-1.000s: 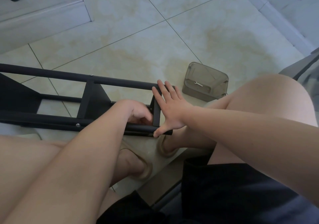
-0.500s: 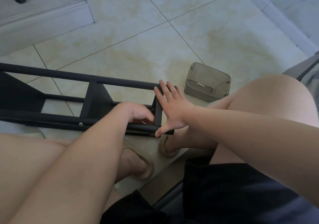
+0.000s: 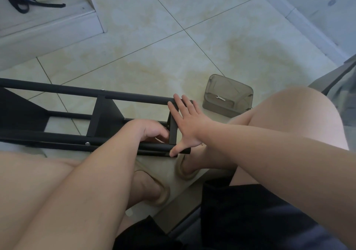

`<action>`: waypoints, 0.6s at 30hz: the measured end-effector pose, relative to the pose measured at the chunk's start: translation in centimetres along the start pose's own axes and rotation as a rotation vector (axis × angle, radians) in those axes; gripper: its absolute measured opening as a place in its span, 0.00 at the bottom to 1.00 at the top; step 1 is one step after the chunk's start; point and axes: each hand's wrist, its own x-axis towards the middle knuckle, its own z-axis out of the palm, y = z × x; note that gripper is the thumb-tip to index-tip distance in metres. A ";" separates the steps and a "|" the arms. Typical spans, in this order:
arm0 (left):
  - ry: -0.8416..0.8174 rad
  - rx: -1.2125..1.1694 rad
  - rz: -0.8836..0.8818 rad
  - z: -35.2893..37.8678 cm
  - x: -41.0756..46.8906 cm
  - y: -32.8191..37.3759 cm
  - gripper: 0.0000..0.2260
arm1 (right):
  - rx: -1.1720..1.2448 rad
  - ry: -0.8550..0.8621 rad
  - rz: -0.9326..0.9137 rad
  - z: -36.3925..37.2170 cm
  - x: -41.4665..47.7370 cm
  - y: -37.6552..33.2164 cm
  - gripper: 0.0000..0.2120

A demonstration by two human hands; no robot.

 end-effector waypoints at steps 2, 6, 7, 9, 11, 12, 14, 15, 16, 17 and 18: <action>0.031 0.046 -0.012 0.0 0.1 0.0 0.13 | -0.013 -0.003 0.009 0.0 0.0 0.0 0.75; 0.021 0.069 -0.006 0.1 -0.1 0.2 0.12 | -0.018 -0.009 0.013 -0.1 0.0 0.0 0.75; 0.026 0.083 0.005 0.1 -0.1 0.2 0.13 | -0.018 -0.009 0.013 -0.1 0.0 0.0 0.75; 0.036 0.095 0.023 0.1 0.0 0.2 0.14 | -0.023 -0.010 0.013 -0.2 0.0 0.0 0.75; 0.021 0.069 0.026 0.1 0.1 0.0 0.15 | -0.026 -0.013 0.012 -0.2 -0.1 0.0 0.75; 0.000 0.044 0.026 0.0 0.1 0.0 0.15 | -0.027 -0.015 0.010 -0.2 0.0 0.0 0.75; -0.053 0.000 0.025 -0.2 0.2 -0.3 0.15 | -0.026 -0.018 0.006 -0.2 0.0 -0.1 0.75; -0.075 -0.012 0.018 -0.4 0.3 -0.3 0.15 | -0.027 -0.019 0.006 -0.3 0.0 -0.1 0.75; -0.087 -0.016 0.002 -0.4 0.3 -0.3 0.14 | -0.030 -0.019 0.006 -0.3 0.0 -0.1 0.75; -0.085 -0.010 -0.021 -0.4 0.3 -0.2 0.12 | -0.033 -0.019 0.007 -0.3 0.0 -0.1 0.75; -0.078 0.003 -0.046 -0.4 0.3 -0.1 0.10 | -0.032 -0.018 0.007 -0.2 0.0 0.0 0.75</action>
